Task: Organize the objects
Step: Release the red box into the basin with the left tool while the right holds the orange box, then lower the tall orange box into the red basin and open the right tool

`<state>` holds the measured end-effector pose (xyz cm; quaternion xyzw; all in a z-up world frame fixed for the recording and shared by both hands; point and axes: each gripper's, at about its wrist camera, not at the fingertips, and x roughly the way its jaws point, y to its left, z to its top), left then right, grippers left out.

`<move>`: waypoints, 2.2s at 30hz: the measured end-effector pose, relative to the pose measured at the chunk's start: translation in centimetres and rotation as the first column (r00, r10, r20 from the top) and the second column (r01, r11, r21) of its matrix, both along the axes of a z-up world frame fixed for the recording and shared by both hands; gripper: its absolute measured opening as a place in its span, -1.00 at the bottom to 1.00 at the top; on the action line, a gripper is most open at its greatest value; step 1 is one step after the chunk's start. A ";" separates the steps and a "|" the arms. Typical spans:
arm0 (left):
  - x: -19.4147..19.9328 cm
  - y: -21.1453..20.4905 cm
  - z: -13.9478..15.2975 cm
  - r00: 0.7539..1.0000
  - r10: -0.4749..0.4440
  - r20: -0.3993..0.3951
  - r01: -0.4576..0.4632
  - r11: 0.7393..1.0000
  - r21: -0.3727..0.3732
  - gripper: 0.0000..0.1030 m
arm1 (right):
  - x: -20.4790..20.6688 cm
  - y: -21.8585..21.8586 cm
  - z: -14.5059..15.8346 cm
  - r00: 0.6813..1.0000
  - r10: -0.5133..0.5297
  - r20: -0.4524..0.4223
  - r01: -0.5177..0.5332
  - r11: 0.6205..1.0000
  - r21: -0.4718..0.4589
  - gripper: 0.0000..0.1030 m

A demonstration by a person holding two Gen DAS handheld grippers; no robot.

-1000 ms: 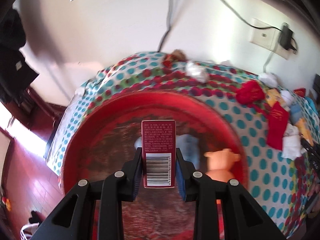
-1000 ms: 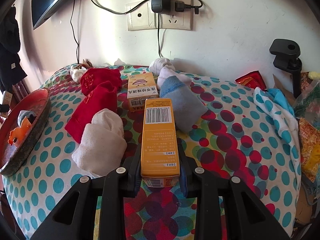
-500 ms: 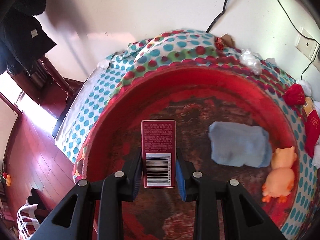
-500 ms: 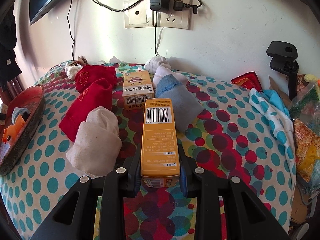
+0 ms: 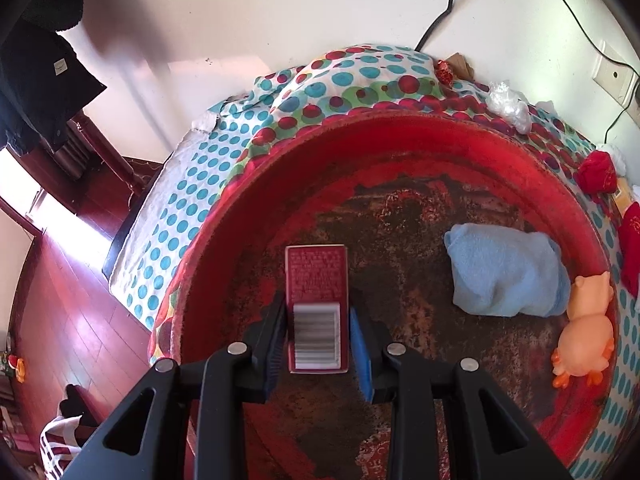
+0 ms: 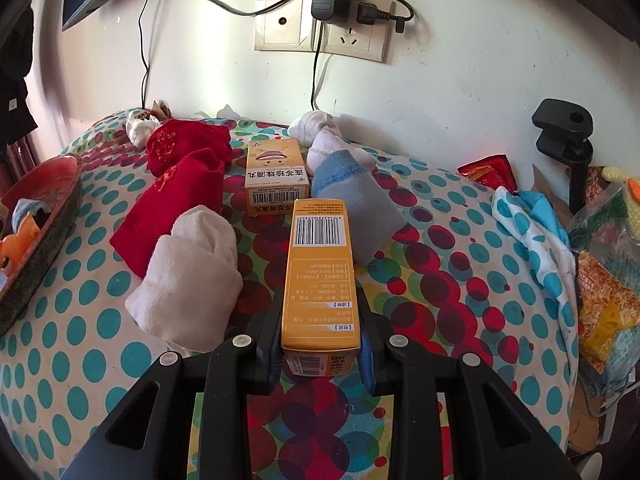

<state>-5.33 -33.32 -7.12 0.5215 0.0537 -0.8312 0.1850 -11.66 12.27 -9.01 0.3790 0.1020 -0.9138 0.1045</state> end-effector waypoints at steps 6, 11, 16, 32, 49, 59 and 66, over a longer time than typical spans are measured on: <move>0.6 0.1 0.5 1.000 0.012 -0.021 -0.011 0.999 0.042 -0.28 | 0.1 -0.2 0.0 1.000 0.001 -0.006 -0.001 1.000 0.018 -0.46; 1.7 0.7 1.6 0.998 0.036 -0.060 -0.037 0.999 -0.020 -0.28 | 0.0 -0.4 0.4 1.000 -0.014 0.011 0.014 1.000 0.012 -0.46; 3.0 1.7 2.0 0.995 0.036 -0.092 -0.042 0.997 -0.063 -0.28 | 0.8 -1.2 1.9 1.000 -0.002 -0.007 0.002 1.000 0.004 -0.46; 6.8 0.4 2.3 0.987 0.093 -0.128 -0.096 0.995 -0.014 -0.28 | 7.0 -13.9 8.2 0.957 0.279 -0.080 -0.284 0.957 -0.066 -0.46; 8.6 -2.2 3.0 0.982 0.147 -0.121 -0.148 0.989 0.002 -0.28 | 12.3 -27.0 5.1 0.850 0.527 0.026 -0.524 0.849 -0.060 -0.46; 8.7 -2.3 2.9 0.982 0.146 -0.117 -0.145 0.989 0.016 -0.28 | 11.7 -29.5 2.7 0.837 0.540 0.087 -0.537 0.842 -0.052 -0.46; 8.6 -2.4 2.6 0.983 0.150 -0.104 -0.148 0.989 0.024 -0.28 | 11.2 -30.4 2.0 0.839 0.535 0.101 -0.533 0.845 -0.046 -0.46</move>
